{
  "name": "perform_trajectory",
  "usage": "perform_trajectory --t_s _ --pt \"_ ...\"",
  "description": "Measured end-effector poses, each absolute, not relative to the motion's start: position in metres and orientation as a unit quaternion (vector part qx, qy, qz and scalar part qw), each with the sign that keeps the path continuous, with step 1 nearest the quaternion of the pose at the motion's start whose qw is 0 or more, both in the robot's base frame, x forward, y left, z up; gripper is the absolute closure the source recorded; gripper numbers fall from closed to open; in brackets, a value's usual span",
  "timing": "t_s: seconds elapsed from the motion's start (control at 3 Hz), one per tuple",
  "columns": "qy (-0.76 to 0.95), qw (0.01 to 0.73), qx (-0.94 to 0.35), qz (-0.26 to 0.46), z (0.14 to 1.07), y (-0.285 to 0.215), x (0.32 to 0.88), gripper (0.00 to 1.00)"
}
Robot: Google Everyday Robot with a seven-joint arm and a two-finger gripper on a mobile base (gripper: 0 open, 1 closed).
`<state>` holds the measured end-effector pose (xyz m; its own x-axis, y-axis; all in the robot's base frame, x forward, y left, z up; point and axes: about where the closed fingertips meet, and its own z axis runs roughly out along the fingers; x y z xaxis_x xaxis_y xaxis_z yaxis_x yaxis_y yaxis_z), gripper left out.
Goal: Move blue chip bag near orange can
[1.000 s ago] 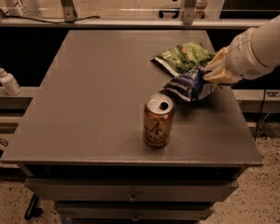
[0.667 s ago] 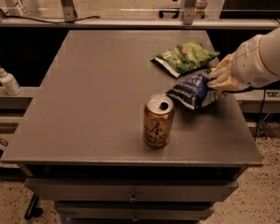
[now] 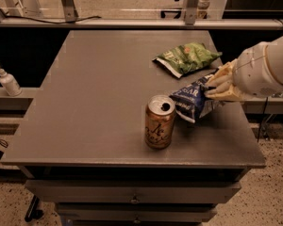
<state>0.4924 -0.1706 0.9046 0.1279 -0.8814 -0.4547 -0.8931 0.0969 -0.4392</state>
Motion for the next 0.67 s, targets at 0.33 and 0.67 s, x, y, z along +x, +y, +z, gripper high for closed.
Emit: perform_trajectory --t_s 0.33,0.67 --pt "0.645 0.345 -0.681 0.025 0.9064 -0.1555 0.4829 1.00" --pt "0.640 0.347 -0.684 0.040 0.9004 -0.1457 0.4758 1.00"
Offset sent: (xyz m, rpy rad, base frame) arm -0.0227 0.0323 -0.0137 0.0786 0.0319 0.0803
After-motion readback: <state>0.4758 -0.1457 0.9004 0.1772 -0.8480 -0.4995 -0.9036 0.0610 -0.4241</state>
